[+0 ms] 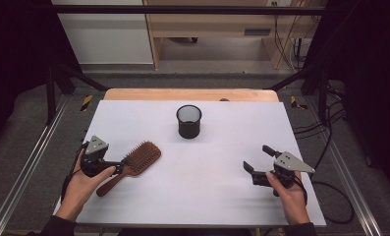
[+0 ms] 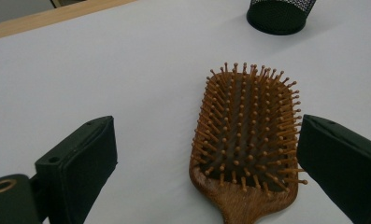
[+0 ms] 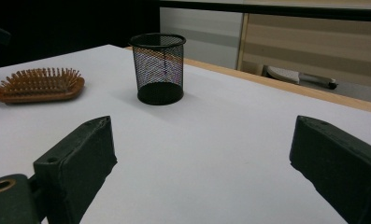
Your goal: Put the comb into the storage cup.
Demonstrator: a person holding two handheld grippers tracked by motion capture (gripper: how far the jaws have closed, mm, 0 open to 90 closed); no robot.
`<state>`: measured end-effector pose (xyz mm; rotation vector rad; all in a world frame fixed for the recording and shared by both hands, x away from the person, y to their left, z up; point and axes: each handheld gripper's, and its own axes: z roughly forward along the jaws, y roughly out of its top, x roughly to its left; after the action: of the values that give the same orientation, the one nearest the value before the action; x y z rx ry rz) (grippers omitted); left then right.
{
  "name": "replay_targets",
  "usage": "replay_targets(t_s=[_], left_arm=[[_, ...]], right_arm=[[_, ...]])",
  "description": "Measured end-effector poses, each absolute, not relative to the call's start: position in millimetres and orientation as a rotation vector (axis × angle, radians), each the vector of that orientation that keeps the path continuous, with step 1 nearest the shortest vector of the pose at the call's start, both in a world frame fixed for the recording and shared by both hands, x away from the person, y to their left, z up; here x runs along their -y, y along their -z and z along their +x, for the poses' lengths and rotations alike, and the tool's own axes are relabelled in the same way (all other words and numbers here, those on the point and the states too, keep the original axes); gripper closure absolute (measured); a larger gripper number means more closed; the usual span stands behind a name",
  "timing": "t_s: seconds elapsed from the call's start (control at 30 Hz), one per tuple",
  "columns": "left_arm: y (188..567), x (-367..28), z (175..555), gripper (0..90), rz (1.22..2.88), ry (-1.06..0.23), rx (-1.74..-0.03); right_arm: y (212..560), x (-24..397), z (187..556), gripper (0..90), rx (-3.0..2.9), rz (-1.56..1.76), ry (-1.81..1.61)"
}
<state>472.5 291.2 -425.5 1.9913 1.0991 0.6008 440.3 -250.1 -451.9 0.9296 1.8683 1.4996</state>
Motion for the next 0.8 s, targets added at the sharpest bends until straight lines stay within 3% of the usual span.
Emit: replay_targets(t_s=[0.8], left_arm=[[443.0,-288.3,470.8,5.4,2.122,-0.455,-1.088]], right_arm=[[451.9,249.4,440.1,6.7,-1.874,0.929,-1.498]])
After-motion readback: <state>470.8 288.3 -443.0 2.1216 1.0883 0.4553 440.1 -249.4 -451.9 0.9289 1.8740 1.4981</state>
